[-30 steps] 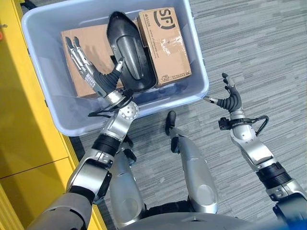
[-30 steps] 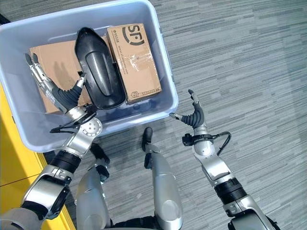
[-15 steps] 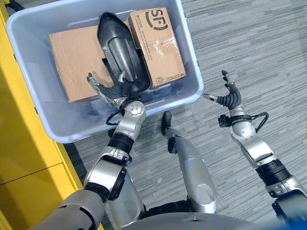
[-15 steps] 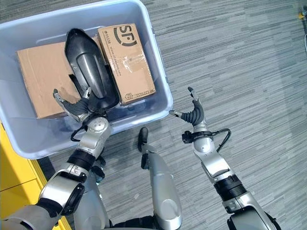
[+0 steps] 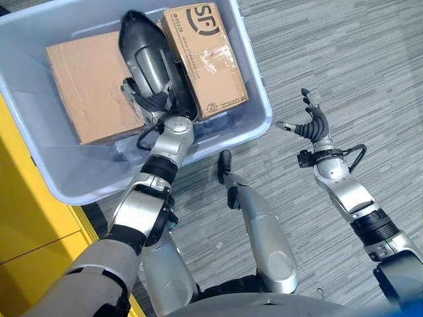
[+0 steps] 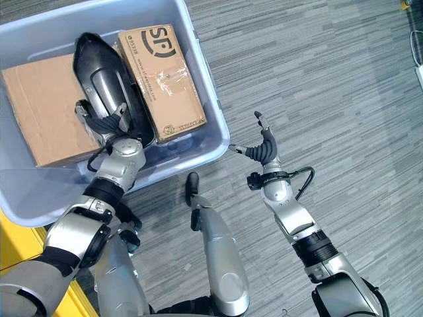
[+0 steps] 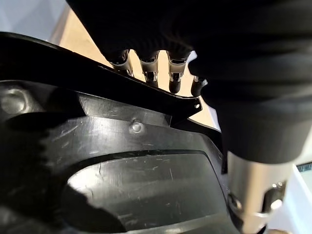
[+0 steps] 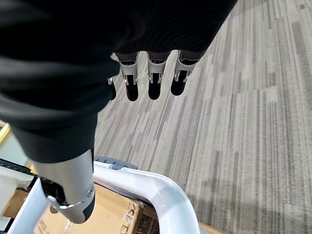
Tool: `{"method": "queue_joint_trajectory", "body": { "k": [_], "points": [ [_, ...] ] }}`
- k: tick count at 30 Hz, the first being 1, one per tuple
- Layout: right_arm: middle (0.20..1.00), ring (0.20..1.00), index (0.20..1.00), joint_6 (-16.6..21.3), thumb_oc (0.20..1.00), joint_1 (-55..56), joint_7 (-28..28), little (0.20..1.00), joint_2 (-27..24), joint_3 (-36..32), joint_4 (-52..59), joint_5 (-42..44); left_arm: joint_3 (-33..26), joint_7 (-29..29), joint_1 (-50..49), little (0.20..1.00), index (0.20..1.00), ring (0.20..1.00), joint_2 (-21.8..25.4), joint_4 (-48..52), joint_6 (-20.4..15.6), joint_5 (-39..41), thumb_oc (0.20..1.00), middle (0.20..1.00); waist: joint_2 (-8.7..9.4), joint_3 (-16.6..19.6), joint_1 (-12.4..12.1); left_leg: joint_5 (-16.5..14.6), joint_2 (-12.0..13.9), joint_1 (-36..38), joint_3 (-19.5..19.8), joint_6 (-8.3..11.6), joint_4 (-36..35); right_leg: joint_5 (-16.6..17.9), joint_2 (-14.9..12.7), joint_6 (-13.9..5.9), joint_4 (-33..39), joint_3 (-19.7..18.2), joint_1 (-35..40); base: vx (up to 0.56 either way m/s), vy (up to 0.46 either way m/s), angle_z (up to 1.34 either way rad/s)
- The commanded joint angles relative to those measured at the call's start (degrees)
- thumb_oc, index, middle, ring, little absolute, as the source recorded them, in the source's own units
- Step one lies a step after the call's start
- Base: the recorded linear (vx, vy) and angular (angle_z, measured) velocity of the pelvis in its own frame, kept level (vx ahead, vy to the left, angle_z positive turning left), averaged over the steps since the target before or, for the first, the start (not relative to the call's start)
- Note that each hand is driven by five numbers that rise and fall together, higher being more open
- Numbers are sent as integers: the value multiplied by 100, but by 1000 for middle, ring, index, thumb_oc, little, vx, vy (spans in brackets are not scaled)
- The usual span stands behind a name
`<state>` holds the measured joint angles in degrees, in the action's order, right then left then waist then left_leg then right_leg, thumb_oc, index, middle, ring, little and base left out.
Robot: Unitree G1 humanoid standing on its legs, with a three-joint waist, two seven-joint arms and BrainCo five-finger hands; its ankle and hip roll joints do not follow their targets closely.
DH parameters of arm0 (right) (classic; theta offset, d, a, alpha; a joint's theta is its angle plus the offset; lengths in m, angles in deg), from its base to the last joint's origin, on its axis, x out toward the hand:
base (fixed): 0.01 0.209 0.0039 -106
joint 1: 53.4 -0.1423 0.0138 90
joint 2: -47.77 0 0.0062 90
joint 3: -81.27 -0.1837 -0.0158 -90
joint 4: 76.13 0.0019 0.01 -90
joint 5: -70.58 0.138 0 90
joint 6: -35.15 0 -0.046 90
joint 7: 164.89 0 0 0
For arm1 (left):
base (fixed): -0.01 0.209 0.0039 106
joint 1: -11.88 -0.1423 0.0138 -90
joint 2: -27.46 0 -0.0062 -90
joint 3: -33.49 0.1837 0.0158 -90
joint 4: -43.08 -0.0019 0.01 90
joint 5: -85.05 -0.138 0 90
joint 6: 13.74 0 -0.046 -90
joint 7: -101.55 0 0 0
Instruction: Move parts from the plastic box to the shelf.
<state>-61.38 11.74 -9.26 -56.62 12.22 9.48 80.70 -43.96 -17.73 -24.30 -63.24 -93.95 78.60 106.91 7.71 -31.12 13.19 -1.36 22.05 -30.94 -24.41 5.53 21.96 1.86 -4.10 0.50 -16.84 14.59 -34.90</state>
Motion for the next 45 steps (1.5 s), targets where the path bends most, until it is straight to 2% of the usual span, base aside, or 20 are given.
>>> {"method": "queue_joint_trajectory", "body": {
  "k": [1,5,6,7,13,15,17,18,20,21,26,27,28,29,32,33,34,36,40,45],
  "points": [
    [1000,1000,1000,89,1000,-65,-59,1000,-40,-189,291,114,223,-441,1,1000,1000,1000,254,-49,137,276,1000,1000,653,133,-115,-347,225,-315,79,516,694,-471,-393,-770,-413,-8,-79,0,0,0],
    [1000,1000,1000,27,1000,-157,-92,1000,-24,-182,284,114,141,-553,-12,1000,1000,1000,132,-232,42,898,1000,1000,650,133,-88,-347,199,-383,86,515,705,-444,-380,-763,-388,-22,-153,-2,-2,-1],
    [1000,1000,1000,10,1000,-172,-104,1000,-24,-177,293,116,78,-680,-22,1000,1000,1000,76,-310,-38,1516,1000,1000,657,133,-83,-344,204,-411,92,524,718,-436,-379,-767,-382,-23,-173,-7,-13,-6],
    [1000,1000,1000,17,1000,-183,-108,1000,-32,-192,283,127,27,-586,-34,1000,1000,1000,30,-357,-105,1794,1000,1000,653,133,-83,-343,198,-438,108,528,724,-426,-386,-770,-379,-24,-197,-10,-25,-4],
    [1000,1000,1000,-73,1000,-247,-190,1000,-30,-176,331,214,-163,-397,-137,1000,1000,1000,-61,-622,-110,1858,1000,1000,687,133,-74,-328,178,-579,170,562,741,-373,-387,-784,-337,-7,-300,-8,-21,1],
    [1000,1000,1000,-77,1000,-208,-225,1000,-42,-168,390,253,-137,-678,-186,1000,1000,1000,-109,-702,111,1757,1000,1000,704,133,-63,-317,182,-621,187,566,735,-350,-393,-789,-330,-12,-343,-7,-38,0],
    [1000,1000,1000,-70,1000,-193,-229,1000,-74,-194,419,297,-97,-822,-233,1000,1000,1000,-139,-708,152,1713,1000,1000,711,133,-59,-312,178,-635,190,566,726,-336,-388,-784,-304,-5,-346,-3,-27,4],
    [1000,1000,1000,-51,1000,-181,-242,1000,-84,-189,438,308,-33,-1126,-270,1000,1000,1000,-160,-707,256,1598,1000,1000,710,133,-47,-309,184,-653,185,561,733,-319,-391,-786,-309,-8,-377,3,-10,5],
    [1000,1000,1000,-58,1000,-178,-244,1000,-109,-216,460,333,79,-1330,-302,1000,1000,1000,-187,-654,227,1553,1000,1000,705,133,-37,-306,181,-670,178,555,729,-298,-386,-778,-304,-11,-407,8,-7,4],
    [1000,1000,1000,-115,1000,-212,-244,1000,-118,-233,480,322,122,-1474,-334,1000,1000,1000,-235,-602,186,1855,1000,1000,687,133,-29,-312,178,-682,164,552,727,-295,-383,-774,-294,-19,-434,0,0,0],
    [1000,1000,1000,-232,1000,-252,-205,1000,-155,-305,540,322,191,-1825,-353,1000,1000,1000,-300,-551,167,2085,1000,1000,659,133,8,-306,174,-712,137,549,727,-280,-372,-761,-292,-49,-490,0,0,0],
    [1000,1000,1000,-237,1000,-252,-224,1000,-160,-313,542,335,206,-1994,-360,918,918,918,-308,-542,203,2155,918,918,654,133,16,-304,174,-721,128,545,720,-271,-372,-760,-287,-55,-512,0,0,0],
    [1000,1000,1000,-210,1000,-265,-255,1000,-186,-311,525,372,232,-2087,-374,200,200,200,-333,-552,201,2255,200,200,651,133,22,-298,180,-751,134,553,734,-262,-371,-753,-287,-65,-540,0,0,0],
    [1000,1000,1000,-227,1000,-281,-238,1000,-212,-340,550,389,250,-2299,-387,200,200,200,-338,-532,331,2504,200,200,641,133,34,-307,185,-775,131,551,758,-266,-363,-750,-303,-78,-566,33,1,2],
    [1000,1000,1000,-311,1000,-300,-198,1000,-252,-395,627,429,259,-2509,-392,200,200,200,-380,-530,234,2728,200,200,624,133,64,-306,192,-846,136,558,799,-252,-362,-735,-326,-106,-652,22,-2,2],
    [1000,1000,1000,-313,1000,-256,-222,1000,-245,-415,665,444,258,-2505,-423,200,200,200,-404,-477,67,2906,200,200,622,133,66,-316,183,-860,146,554,808,-247,-356,-735,-323,-108,-659,44,-24,6],
    [1000,1000,1000,-360,1000,-220,-191,1000,-236,-405,683,434,192,-2210,-480,200,200,200,-454,-355,-269,3294,200,200,619,133,61,-321,170,-864,152,555,808,-250,-352,-738,-324,-115,-668,31,-28,0],
    [1000,1000,1000,-380,1000,-204,-216,1000,-188,-386,629,523,111,-1892,-524,200,200,200,-485,-307,-475,3277,200,200,621,133,43,-331,164,-887,167,553,824,-259,-351,-738,-338,-113,-681,23,-24,-4],
    [1000,1000,1000,-190,1000,-170,-381,1000,-97,-312,457,596,0,-1500,-556,200,200,200,-507,-374,-221,3132,200,200,653,133,-8,-342,155,-950,234,565,864,-262,-366,-751,-358,-68,-689,16,-60,0],
    [1000,1000,1000,-189,1000,-140,-392,1000,-95,-259,471,669,-114,-1546,-562,200,200,200,-478,-531,-192,2951,200,200,688,133,-15,-345,162,-957,255,564,868,-260,-372,-755,-359,-37,-686,7,-22,-2]
  ]
}}
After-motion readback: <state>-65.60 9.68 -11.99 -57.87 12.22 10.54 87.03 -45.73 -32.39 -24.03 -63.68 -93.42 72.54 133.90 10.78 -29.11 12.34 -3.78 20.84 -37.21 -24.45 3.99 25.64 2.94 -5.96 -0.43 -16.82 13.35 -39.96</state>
